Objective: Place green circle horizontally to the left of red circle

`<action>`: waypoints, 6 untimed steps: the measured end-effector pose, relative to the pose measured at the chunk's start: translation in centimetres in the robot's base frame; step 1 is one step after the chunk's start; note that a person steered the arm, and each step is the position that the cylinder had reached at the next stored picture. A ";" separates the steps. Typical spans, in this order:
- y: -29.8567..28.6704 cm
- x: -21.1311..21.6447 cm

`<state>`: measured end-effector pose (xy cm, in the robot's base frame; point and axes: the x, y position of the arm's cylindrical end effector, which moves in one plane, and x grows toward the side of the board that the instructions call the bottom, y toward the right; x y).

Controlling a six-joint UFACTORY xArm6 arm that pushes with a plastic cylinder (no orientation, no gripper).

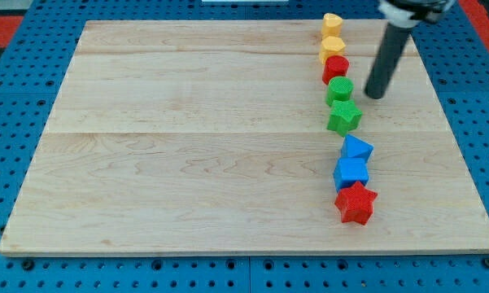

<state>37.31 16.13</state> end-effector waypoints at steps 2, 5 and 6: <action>-18.3 -0.1; -19.3 -6.7; -28.5 -6.6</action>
